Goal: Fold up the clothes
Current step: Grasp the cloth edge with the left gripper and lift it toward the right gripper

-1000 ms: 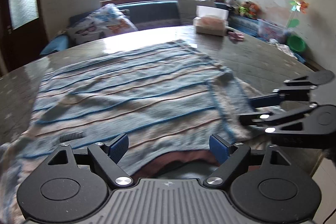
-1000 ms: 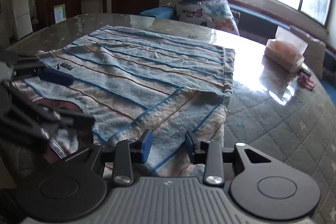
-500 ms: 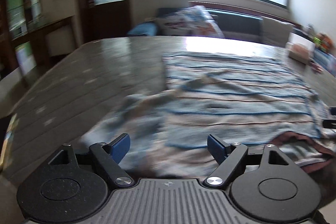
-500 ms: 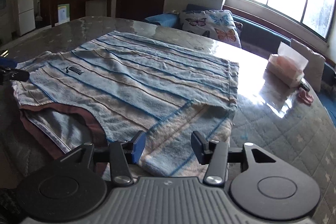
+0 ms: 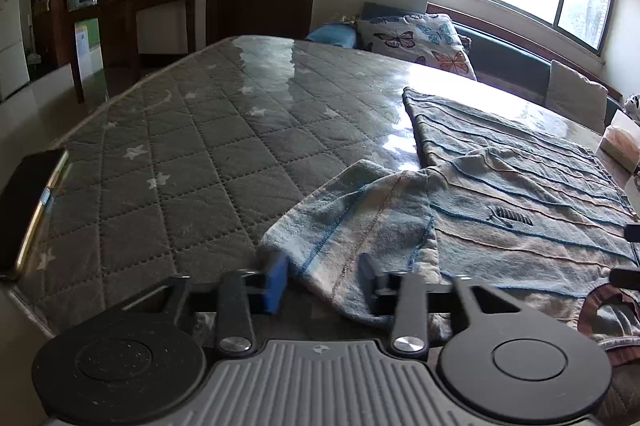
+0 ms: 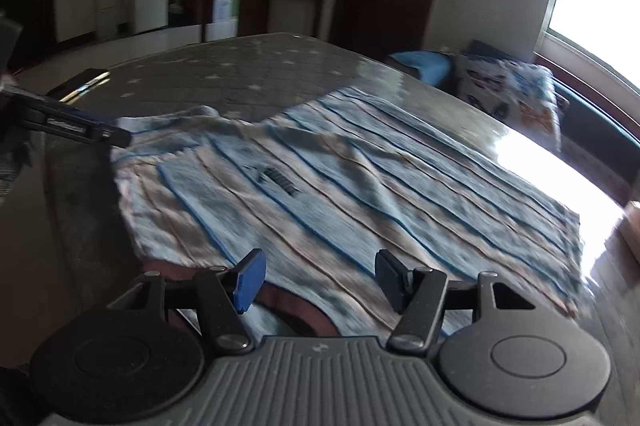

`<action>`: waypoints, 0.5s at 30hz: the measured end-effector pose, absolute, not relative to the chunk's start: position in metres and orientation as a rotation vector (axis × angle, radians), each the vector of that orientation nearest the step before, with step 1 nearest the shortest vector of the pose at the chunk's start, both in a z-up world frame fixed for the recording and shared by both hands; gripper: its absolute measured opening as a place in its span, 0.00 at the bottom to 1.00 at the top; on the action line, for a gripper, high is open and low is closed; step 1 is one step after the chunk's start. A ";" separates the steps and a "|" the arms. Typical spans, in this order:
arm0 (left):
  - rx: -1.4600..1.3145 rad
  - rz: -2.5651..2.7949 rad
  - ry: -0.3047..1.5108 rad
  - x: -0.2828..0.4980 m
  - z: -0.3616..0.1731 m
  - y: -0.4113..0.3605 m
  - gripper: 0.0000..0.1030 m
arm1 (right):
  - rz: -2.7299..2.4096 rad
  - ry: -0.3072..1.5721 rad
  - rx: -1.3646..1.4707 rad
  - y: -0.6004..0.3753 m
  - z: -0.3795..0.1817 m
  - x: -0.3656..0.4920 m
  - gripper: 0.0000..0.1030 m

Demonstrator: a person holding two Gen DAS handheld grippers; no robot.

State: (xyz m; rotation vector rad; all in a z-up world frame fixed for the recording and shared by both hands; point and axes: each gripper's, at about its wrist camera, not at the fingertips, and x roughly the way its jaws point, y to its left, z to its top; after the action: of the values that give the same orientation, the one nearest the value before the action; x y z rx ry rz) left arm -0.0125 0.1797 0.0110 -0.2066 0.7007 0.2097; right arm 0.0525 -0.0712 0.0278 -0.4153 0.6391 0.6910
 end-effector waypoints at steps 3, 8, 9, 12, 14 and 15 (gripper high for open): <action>-0.229 0.200 0.699 -0.015 0.011 0.187 0.27 | 0.761 0.627 -0.447 -0.043 0.028 0.055 0.62; -0.262 0.208 0.690 -0.021 0.016 0.193 0.29 | 0.864 0.621 -0.486 -0.001 0.023 0.057 0.62; -0.265 0.207 0.692 -0.022 0.016 0.194 0.30 | 0.876 0.621 -0.490 0.004 0.022 0.057 0.62; -0.269 0.205 0.701 -0.022 0.014 0.195 0.33 | 0.919 0.625 -0.503 0.026 0.016 0.057 0.62; -0.271 0.203 0.705 -0.021 0.012 0.195 0.33 | 0.937 0.630 -0.503 0.038 0.012 0.055 0.62; -0.272 0.202 0.705 -0.021 0.011 0.195 0.32 | 0.945 0.632 -0.504 0.043 0.011 0.055 0.62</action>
State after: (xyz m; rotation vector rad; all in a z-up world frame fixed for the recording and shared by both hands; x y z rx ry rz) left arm -0.0210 0.1954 0.0114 -0.2722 0.7046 0.2021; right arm 0.0546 0.0432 0.0106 -0.5039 0.6317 0.9453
